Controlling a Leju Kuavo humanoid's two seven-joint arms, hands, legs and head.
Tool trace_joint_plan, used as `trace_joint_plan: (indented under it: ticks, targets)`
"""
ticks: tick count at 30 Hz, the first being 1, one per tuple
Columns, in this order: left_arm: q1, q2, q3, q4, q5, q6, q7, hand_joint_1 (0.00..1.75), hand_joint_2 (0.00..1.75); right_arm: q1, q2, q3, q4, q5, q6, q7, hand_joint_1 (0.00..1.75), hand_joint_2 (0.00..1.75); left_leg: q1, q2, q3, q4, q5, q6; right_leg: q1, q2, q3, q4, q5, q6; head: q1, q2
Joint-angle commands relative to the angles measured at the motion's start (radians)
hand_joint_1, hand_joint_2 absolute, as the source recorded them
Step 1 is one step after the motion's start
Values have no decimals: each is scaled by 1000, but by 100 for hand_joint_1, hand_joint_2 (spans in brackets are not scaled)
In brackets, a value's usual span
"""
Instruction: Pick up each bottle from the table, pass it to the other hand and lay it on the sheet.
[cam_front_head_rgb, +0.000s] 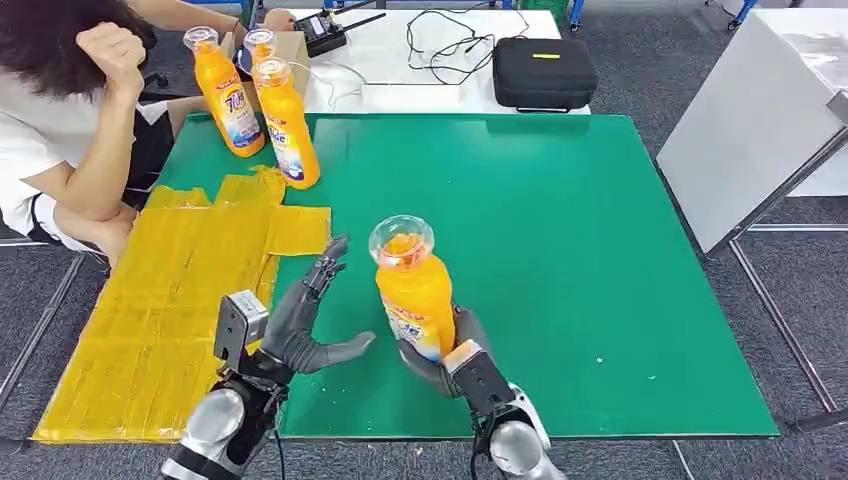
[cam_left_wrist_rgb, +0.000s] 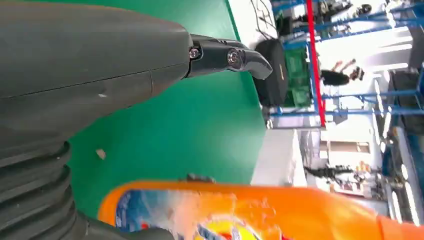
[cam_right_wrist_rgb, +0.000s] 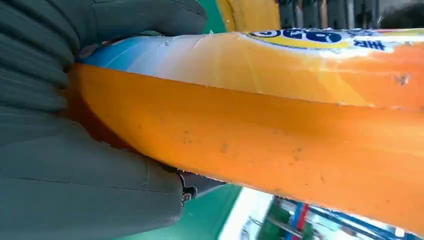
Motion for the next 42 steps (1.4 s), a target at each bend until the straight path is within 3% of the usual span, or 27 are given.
trace_joint_plan:
  ticks: [1, 8, 26, 42]
  targets:
    - [-43, 50, -87, -18, 44, -55, -14, 0, 175, -76, -12, 65, 106, -10, -51, -5, 175, 175, 0, 3, 4, 0, -2, -1, 1, 0, 4, 0, -2, 0, 0, 0]
    - [-30, 65, -130, -69, 48, -84, -28, 0, 175, -77, -32, 45, 113, 24, -91, -14, 175, 175, 0, 2, 2, 0, -1, 0, 0, 0, 3, -1, -1, 0, 0, 0]
    - [-74, 38, -97, 13, 93, -103, -19, 0, 175, -111, -29, 278, 187, 308, -138, -3, 175, 175, 0, 2, 4, -1, -1, -1, 0, 0, 4, -1, -1, 0, 0, 0]
    - [-71, 28, -85, 18, 110, -112, -17, 2, 175, -121, -32, 303, 218, 315, -129, 15, 175, 175, 0, 1, 3, 0, -1, -1, 1, -1, 4, -1, -1, 0, 0, 0]
